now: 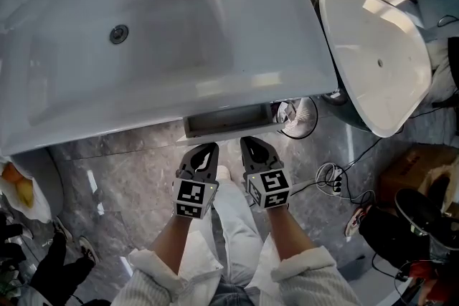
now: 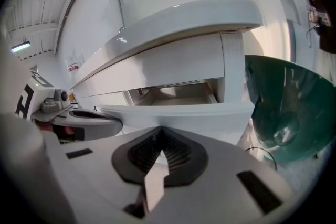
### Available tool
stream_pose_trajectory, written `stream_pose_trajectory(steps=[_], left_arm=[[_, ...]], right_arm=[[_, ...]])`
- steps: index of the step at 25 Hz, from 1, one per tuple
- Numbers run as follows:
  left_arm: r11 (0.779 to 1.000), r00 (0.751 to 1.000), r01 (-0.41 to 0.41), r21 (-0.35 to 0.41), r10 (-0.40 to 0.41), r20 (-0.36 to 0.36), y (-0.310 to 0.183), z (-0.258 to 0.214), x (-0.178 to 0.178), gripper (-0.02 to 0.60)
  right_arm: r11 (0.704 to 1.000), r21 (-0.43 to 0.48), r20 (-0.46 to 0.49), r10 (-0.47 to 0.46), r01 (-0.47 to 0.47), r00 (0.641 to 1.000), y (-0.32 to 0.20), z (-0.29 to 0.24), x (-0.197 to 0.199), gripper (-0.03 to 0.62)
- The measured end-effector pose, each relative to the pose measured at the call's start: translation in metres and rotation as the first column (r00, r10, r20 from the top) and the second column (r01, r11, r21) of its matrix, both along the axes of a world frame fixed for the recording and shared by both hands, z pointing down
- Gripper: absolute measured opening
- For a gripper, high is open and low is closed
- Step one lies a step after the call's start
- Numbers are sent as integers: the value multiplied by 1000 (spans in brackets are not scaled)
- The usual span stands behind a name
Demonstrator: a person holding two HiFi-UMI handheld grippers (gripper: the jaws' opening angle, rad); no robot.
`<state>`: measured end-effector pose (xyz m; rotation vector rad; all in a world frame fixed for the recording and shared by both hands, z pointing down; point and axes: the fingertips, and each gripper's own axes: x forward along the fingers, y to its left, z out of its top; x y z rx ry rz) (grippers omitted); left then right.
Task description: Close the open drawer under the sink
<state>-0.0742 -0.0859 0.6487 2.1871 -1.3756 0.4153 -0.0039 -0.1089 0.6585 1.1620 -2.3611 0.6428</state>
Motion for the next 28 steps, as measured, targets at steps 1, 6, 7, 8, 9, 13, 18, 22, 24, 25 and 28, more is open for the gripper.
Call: stream_pose_trajectory(steps=[1, 6, 7, 8, 9, 13, 18, 22, 24, 25, 28], left_arm=[[1000, 1000, 7, -4, -7, -10, -3, -2, 0, 15], [1000, 1000, 0, 4, 0, -1, -13, -2, -3, 15], [1000, 1000, -5, 10, 5, 11, -14, -1, -5, 15], [1000, 1000, -12, 16, 12, 25, -16, 1, -7, 15], [1000, 999, -15, 20, 15, 33, -17, 1, -8, 15], [1000, 1000, -9, 19, 9, 29, -26, -1, -9, 15], [999, 999, -12, 31, 11, 46, -35, 0, -11, 15], [999, 999, -17, 37, 15, 47, -44, 3, -13, 15], [999, 999, -12, 46, 10, 49, -52, 1, -15, 14], [999, 999, -10, 48, 8, 49, -55, 1, -16, 15], [999, 999, -11, 53, 8, 54, -61, 0, -18, 14]], right_arm=[[1000, 1, 1, 1, -1, 1000, -2, 0, 0, 9], [1000, 9, 0, -10, 10, 1000, -13, -1, -5, 9], [1000, 10, 0, -12, 12, 1000, -15, -1, -5, 9], [1000, 11, 0, -13, 13, 1000, -16, -1, -6, 9], [1000, 11, 1, -13, 13, 1000, -18, -2, -7, 9], [1000, 12, 4, -9, 9, 1000, -26, -2, -9, 9], [1000, 19, 7, -14, 14, 1000, -35, -3, -11, 9], [1000, 17, 22, 10, -11, 1000, -46, -2, -16, 9], [1000, 18, 25, 18, -18, 1000, -52, -2, -17, 9], [1000, 21, 23, 16, -17, 1000, -55, -3, -19, 9], [1000, 29, 23, 9, -10, 1000, -60, -3, -21, 9]])
